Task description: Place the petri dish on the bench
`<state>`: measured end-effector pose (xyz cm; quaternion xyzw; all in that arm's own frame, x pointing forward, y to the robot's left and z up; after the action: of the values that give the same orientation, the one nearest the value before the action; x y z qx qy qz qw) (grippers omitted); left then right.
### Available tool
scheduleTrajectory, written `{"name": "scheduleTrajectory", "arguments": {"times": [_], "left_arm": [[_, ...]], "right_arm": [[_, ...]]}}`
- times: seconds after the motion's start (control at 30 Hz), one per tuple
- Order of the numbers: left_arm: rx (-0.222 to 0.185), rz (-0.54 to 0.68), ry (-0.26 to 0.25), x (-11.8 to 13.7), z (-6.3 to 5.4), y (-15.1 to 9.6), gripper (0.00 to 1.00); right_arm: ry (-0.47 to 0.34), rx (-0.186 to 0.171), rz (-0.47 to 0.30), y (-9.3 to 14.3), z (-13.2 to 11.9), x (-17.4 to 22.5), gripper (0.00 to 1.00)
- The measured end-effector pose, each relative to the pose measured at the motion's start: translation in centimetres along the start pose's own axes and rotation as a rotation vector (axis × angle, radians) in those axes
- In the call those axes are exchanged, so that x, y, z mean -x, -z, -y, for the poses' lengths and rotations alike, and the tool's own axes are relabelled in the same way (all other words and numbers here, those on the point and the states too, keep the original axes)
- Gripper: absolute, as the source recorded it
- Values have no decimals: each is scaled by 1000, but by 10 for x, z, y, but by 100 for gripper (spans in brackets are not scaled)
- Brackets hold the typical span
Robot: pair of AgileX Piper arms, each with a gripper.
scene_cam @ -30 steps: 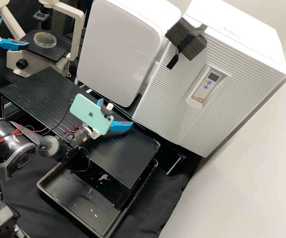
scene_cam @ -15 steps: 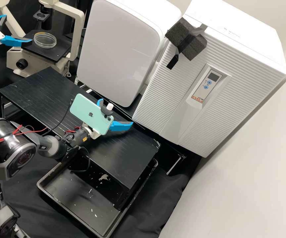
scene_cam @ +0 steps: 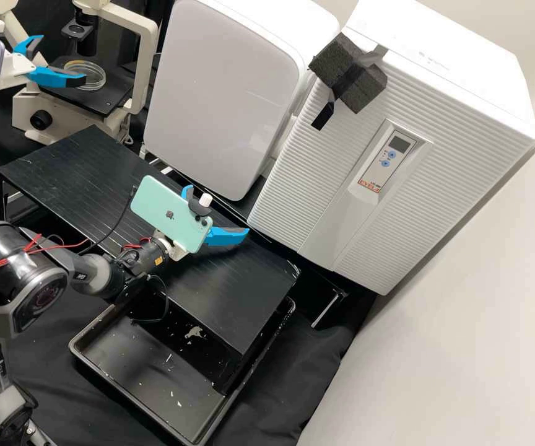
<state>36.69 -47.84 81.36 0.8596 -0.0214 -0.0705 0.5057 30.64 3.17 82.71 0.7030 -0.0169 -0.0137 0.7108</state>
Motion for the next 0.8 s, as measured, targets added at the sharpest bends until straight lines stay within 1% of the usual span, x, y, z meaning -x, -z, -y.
{"name": "scheduleTrajectory", "arguments": {"times": [0.07,0.2,0.57,0.8], "left_arm": [[2,-3,38,-4,10,0,100],[4,-8,77,-10,22,1,100],[8,-21,66,-22,28,4,100],[2,-39,42,-33,26,7,100]], "right_arm": [[0,0,0,0,0,0,100],[0,0,0,0,0,0,100],[0,0,0,0,0,0,100],[0,0,0,0,0,0,100]]}}
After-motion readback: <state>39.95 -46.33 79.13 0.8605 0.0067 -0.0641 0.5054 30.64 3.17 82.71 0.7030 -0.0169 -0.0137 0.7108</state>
